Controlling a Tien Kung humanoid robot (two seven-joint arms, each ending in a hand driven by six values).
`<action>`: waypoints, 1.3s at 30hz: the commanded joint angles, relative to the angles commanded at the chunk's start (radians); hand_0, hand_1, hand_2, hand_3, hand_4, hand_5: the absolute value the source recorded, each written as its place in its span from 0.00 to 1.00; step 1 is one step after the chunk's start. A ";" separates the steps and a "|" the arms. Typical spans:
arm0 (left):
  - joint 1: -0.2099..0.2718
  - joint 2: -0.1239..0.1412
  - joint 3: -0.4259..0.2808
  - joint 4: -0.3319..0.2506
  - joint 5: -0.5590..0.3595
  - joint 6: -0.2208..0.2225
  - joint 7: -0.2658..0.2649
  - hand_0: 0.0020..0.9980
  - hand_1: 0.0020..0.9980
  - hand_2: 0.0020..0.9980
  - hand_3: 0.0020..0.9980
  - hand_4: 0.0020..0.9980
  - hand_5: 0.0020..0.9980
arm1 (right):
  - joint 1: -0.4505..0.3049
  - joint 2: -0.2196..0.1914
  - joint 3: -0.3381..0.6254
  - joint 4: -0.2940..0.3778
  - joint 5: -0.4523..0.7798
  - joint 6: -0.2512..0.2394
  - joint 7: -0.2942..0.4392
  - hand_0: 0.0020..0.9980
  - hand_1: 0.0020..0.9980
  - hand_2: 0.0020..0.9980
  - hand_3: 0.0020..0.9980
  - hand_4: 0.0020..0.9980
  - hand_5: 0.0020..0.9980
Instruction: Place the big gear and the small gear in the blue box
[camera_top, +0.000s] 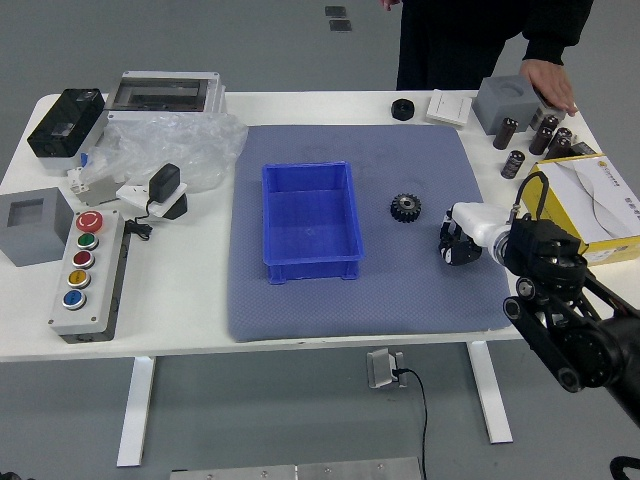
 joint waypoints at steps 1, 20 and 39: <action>0.000 0.000 0.000 0.000 0.000 0.000 0.000 0.87 0.84 0.84 0.88 0.78 0.75 | 0.000 0.000 0.002 0.001 0.000 -0.001 0.000 0.53 0.44 0.47 0.51 0.49 0.15; -0.003 0.001 0.007 0.001 -0.013 0.004 -0.001 0.87 0.84 0.84 0.89 0.78 0.75 | 0.006 -0.023 0.051 0.139 0.000 0.011 -0.012 0.53 0.43 0.45 0.50 0.47 0.13; -0.006 0.004 0.007 0.000 -0.013 0.002 0.000 0.87 0.84 0.84 0.89 0.77 0.75 | 0.133 0.014 -0.009 0.270 0.000 0.036 -0.012 0.56 0.43 0.45 0.50 0.46 0.13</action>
